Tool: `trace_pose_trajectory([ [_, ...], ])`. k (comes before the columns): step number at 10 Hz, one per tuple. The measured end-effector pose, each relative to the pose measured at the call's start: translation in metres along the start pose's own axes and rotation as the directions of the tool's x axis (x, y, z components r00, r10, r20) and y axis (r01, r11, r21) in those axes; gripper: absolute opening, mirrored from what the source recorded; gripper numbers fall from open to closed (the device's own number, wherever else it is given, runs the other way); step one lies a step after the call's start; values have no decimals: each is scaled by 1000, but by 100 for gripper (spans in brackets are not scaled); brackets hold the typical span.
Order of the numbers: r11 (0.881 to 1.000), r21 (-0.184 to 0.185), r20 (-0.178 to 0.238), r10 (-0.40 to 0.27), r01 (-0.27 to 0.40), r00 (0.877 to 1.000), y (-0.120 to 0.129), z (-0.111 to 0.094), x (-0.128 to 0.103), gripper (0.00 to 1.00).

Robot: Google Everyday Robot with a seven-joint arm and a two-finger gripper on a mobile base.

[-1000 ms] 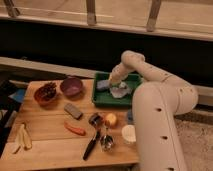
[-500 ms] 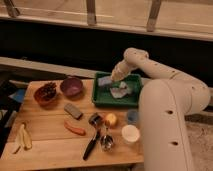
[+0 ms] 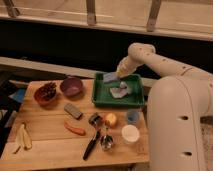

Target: Wipe table surface with sponge

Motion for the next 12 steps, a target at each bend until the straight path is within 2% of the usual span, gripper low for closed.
trace_pose_trajectory([
  [1, 1000, -6, -5, -20, 20, 1000, 7, -9, 4, 0],
  [4, 995, -65, -55, -84, 81, 995, 44, -3, 19, 0],
  [5, 989, -106, -89, -117, 107, 989, 65, 4, 29, 0],
  [7, 975, -167, -145, -168, 143, 975, 92, 15, 45, 0],
  [10, 944, -259, -225, -267, 207, 937, 129, 24, 78, 0],
  [11, 928, -291, -267, -311, 232, 912, 145, 26, 95, 0],
  [12, 920, -306, -282, -332, 243, 900, 155, 28, 103, 0],
])
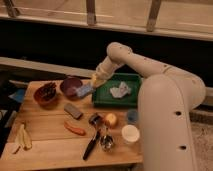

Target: Wipe table surface with sponge

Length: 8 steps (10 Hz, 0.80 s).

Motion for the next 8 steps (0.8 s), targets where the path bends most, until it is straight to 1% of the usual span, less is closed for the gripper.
trace_pose_trajectory([
  [2, 1000, 3, -1, 4, -4, 1000, -3, -2, 1, 0],
  [4, 1000, 0, -3, -1, 1, 1000, 0, 0, 1, 0],
  [5, 1000, 0, -5, 3, -3, 1000, -3, 0, 1, 0],
  [7, 999, -25, -42, -25, 24, 999, 3, 16, 5, 0],
  [8, 998, -41, -60, -49, 46, 997, 12, 25, 10, 0],
])
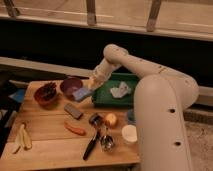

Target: Wipe table surface with sponge

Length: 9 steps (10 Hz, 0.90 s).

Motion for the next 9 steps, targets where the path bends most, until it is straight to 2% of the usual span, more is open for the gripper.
trace_pose_trajectory([
  [3, 995, -50, -54, -84, 82, 995, 38, 26, 4, 0],
  [6, 986, -93, -80, -143, 135, 986, 76, 49, 14, 0],
  [9, 974, -119, -113, -207, 194, 972, 126, 82, 29, 0],
])
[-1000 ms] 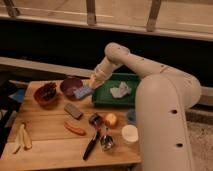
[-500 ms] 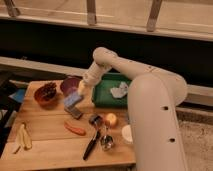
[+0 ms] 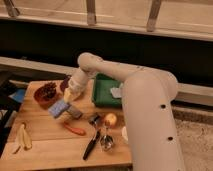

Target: Wipe table surface with sponge

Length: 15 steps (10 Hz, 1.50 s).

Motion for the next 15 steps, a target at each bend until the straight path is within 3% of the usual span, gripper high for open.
trace_pose_trajectory([
  [2, 1000, -2, 10, -15, 15, 1000, 32, 24, 4, 0],
  [5, 999, 21, 42, -26, 26, 999, 60, 39, 16, 0],
  [8, 999, 23, 44, -25, 24, 999, 60, 39, 17, 0],
  [9, 999, 21, 33, -28, 27, 999, 58, 39, 17, 0],
  [12, 996, -2, -51, -90, 90, 995, 78, 68, 20, 0],
  [15, 987, -26, -139, -159, 156, 977, 106, 102, 32, 0],
])
